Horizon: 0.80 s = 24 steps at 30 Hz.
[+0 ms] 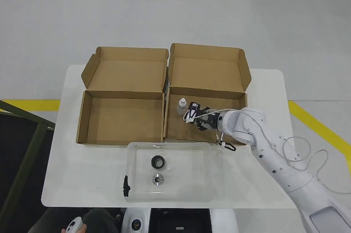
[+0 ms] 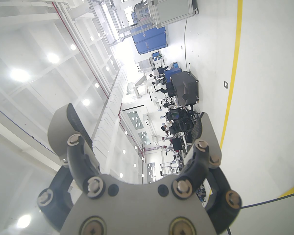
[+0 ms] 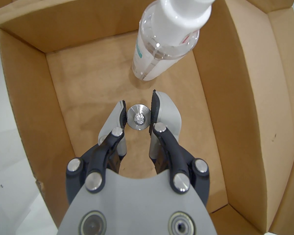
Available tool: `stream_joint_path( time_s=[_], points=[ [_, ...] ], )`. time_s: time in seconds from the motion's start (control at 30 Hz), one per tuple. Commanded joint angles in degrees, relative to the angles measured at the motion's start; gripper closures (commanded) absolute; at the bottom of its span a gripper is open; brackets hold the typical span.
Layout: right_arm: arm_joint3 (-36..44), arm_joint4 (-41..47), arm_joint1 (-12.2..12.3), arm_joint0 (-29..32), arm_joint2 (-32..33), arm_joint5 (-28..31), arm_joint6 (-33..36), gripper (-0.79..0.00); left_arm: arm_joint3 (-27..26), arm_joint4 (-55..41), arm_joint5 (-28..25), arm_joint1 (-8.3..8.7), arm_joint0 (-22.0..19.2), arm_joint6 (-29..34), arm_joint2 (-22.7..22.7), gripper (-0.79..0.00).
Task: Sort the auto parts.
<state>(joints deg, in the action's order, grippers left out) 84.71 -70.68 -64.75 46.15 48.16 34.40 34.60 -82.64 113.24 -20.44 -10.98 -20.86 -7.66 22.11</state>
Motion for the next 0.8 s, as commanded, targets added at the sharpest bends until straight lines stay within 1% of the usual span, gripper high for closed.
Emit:
stream_joint_path(
  time_s=[0.0, 0.03, 0.1, 0.13, 0.27, 0.33, 0.43, 0.53, 0.7, 0.77],
  points=[
    [-0.3, -0.2, -0.1, 0.1, -0.2, -0.2, -0.3, -0.105, 0.0, 0.0, 0.0, 0.00, 0.0, 0.0, 0.0, -0.785],
    [-0.4, -0.3, -0.2, 0.1, -0.3, -0.2, -0.3, -0.154, 0.0, 0.0, 0.0, 0.00, 0.0, 0.0, 0.0, -0.785],
    [-0.6, -0.4, -0.3, 0.2, -0.4, -0.2, -0.5, -0.219, 0.0, 0.0, 0.0, 0.00, 0.0, 0.0, 0.0, -0.785],
    [-0.7, -0.4, -0.3, 0.2, -0.3, -0.3, -0.5, -0.265, 0.0, 0.0, 0.0, 0.00, 0.0, 0.0, 0.0, -0.785],
    [-0.6, -0.4, -0.4, 0.5, 0.1, -0.3, -1.1, -0.342, 0.0, 0.0, 0.0, 0.00, 0.0, 0.0, 0.0, -0.785],
    [0.1, -0.5, -0.3, 0.6, 0.7, -0.4, -1.3, -0.363, 0.0, 0.0, 0.0, 0.00, 0.0, 0.0, 0.0, -0.785],
    [2.3, 0.2, 0.0, 1.3, 2.3, -0.3, -2.0, -0.376, 0.0, 0.0, 0.0, 0.00, 0.0, 0.0, 0.0, -0.785],
    [5.8, 0.5, 0.6, 2.5, 4.4, 0.4, -1.2, -0.382, 0.0, 0.0, 0.0, 0.00, 0.0, 0.0, 0.0, -0.785],
    [12.4, 1.6, 1.6, 5.9, 7.9, 1.5, 0.8, -0.406, 0.0, 0.0, 0.0, 0.00, 0.0, 0.0, 0.0, -0.785],
    [14.9, 1.8, 2.0, 7.7, 8.8, 2.0, 1.2, -0.431, 0.0, 0.0, 0.0, 0.00, 0.0, 0.0, 0.0, -0.785]
  ],
)
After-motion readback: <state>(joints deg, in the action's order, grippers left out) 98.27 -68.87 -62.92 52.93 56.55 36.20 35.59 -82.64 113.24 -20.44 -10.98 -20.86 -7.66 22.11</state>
